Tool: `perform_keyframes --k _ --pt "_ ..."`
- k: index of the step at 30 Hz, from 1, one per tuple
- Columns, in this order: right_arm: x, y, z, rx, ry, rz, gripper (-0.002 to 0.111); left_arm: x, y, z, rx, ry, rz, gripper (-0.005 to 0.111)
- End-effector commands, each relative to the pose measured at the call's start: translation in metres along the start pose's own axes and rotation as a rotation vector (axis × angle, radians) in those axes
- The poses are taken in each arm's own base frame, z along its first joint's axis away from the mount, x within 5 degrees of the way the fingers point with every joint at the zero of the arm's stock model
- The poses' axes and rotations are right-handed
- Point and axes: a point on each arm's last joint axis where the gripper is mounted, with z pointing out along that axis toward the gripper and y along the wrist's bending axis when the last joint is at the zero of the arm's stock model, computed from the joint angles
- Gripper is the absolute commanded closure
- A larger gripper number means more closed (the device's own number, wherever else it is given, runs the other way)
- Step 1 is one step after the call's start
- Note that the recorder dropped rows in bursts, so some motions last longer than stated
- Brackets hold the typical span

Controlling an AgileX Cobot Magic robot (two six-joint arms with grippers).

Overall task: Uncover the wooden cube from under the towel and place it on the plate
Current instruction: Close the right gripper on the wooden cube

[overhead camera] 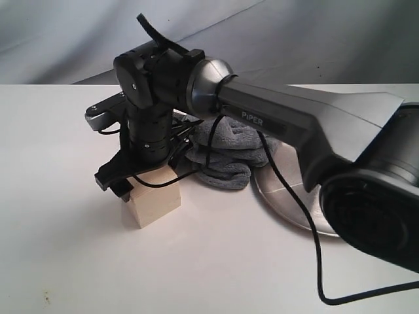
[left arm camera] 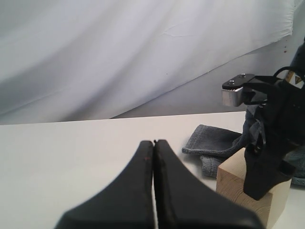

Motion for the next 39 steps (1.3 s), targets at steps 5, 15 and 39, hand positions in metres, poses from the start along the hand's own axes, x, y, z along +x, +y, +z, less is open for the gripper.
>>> perform_keyframes --k 5,15,39 --pt "-0.002 -0.001 0.016 -0.007 -0.02 0.016 0.017 0.001 0.0 0.0 0.005 0.0 -0.004 0.107" --pt "-0.003 0.0 0.025 -0.015 -0.023 0.039 0.018 0.001 0.0 0.0 0.005 0.0 -0.004 0.107" --pt "0.0 -0.001 0.01 0.0 -0.004 0.057 0.108 0.001 0.0 0.0 0.005 0.0 -0.004 0.107"
